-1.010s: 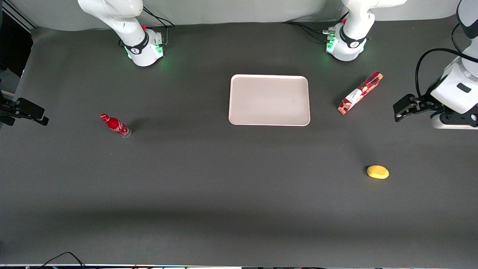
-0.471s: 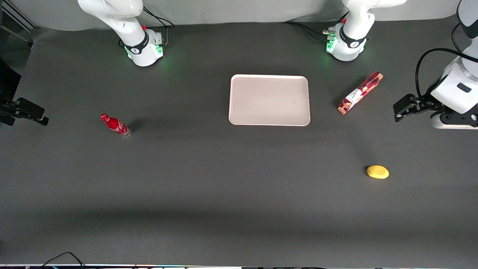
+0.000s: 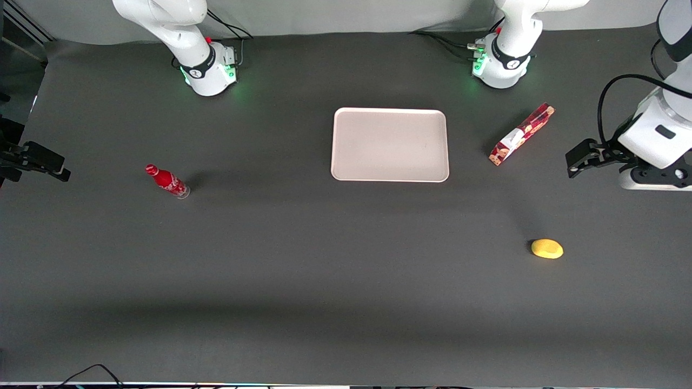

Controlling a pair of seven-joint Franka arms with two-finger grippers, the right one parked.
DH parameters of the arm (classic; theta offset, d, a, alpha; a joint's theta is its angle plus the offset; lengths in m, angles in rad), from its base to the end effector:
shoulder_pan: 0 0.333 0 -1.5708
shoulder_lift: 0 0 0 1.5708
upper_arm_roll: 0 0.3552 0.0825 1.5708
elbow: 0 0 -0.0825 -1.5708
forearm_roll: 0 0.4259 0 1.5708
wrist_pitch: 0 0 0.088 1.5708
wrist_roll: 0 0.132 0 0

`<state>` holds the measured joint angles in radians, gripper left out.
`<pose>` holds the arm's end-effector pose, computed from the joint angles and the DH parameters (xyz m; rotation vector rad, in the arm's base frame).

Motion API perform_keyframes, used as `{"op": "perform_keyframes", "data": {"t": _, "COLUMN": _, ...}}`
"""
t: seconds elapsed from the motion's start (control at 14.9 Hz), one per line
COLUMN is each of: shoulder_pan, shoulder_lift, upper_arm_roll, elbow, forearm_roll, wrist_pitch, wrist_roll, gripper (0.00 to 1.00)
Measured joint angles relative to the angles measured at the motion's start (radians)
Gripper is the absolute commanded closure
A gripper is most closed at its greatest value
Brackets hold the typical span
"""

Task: Place red cookie box on tray
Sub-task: 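Move the left gripper toward the red-and-white cookie box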

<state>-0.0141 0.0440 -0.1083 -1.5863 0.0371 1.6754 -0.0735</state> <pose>0.6180 -0.0700 0.6136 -3.1120 0.0805 -0.0752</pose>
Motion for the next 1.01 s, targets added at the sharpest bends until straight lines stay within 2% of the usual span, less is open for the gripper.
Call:
{"op": "perform_keyframes", "data": {"t": 0.47, "shoulder_pan": -0.012, "shoulder_lift": 0.006, "upper_arm_roll": -0.006, "elbow": 0.000, "forearm_roll": 0.000, "wrist_pitch": -0.012, "wrist_roll": 0.005, "gripper": 0.00}}
{"op": "perform_keyframes", "data": {"t": 0.67, "shoulder_pan": -0.013, "shoulder_lift": 0.010, "upper_arm_roll": -0.004, "elbow": -0.005, "forearm_roll": 0.000, "wrist_pitch": -0.081, "wrist_roll": 0.113, "gripper": 0.00}}
{"op": "perform_keyframes", "data": {"t": 1.01, "shoulder_pan": -0.008, "shoulder_lift": -0.012, "upper_arm_roll": 0.009, "elbow": -0.140, "forearm_roll": 0.001, "wrist_pitch": -0.074, "wrist_roll": 0.201, "gripper": 0.00}}
